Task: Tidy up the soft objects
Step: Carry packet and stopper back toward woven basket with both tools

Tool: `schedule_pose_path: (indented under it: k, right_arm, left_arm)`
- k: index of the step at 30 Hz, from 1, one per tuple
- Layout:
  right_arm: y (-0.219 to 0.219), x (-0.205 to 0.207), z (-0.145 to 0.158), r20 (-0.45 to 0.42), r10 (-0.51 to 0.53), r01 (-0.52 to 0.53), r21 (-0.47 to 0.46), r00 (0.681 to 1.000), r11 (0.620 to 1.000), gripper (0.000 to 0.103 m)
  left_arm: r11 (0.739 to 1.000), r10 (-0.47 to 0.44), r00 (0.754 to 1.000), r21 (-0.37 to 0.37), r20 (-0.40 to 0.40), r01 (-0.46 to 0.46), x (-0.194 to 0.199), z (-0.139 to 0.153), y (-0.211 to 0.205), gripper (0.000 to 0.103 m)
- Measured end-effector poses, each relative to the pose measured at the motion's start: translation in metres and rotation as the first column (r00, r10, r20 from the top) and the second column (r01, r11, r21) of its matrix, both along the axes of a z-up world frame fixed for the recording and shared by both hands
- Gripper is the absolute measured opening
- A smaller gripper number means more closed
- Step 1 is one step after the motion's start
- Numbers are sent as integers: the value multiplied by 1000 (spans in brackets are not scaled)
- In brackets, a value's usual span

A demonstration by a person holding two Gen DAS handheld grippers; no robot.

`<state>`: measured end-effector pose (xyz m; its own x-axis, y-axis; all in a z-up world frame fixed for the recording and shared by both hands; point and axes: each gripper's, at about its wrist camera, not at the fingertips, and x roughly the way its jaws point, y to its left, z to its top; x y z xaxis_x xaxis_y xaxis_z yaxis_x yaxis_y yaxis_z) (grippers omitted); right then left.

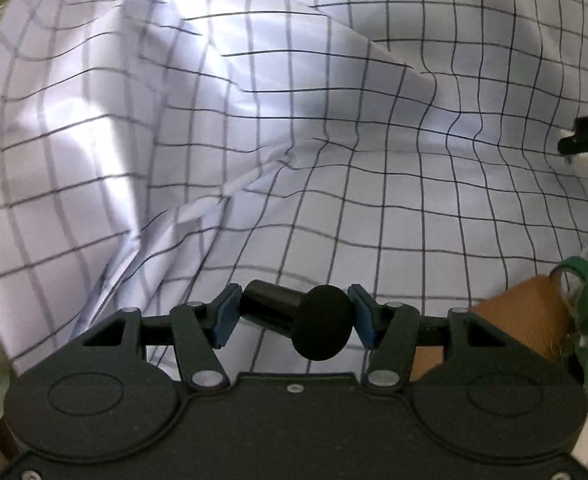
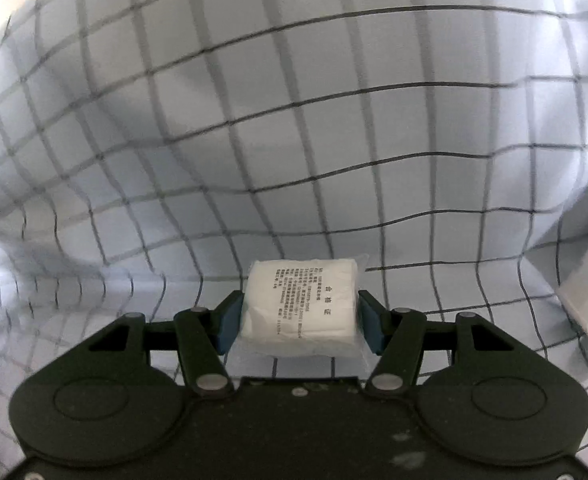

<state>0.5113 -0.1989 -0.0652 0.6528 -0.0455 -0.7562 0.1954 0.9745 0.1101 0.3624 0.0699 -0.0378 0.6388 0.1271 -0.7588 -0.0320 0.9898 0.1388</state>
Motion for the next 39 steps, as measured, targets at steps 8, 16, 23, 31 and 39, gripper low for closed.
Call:
schedule_pose_path:
  k: [8, 16, 23, 31, 39]
  right_arm:
    - [65, 5, 40, -40, 238, -241, -104, 970, 965, 60]
    - [150, -23, 64, -30, 489, -489, 9, 872, 872, 60]
    - [210, -67, 48, -44, 631, -630, 46, 774, 775, 60]
    - [238, -131, 29, -46, 728, -726, 60, 684, 686, 60]
    - [199, -188, 30, -34, 685, -678, 116, 727, 726, 60]
  left_arm:
    - [997, 69, 998, -29, 11, -69, -16, 3, 24, 55]
    - [989, 144, 990, -41, 10, -144, -31, -1, 42, 55]
    - [976, 208, 978, -68, -13, -209, -51, -7, 63, 55]
    - [953, 293, 956, -77, -35, -295, -87, -9, 84, 55]
    - [953, 291, 956, -79, -27, -292, -130, 8, 75, 55]
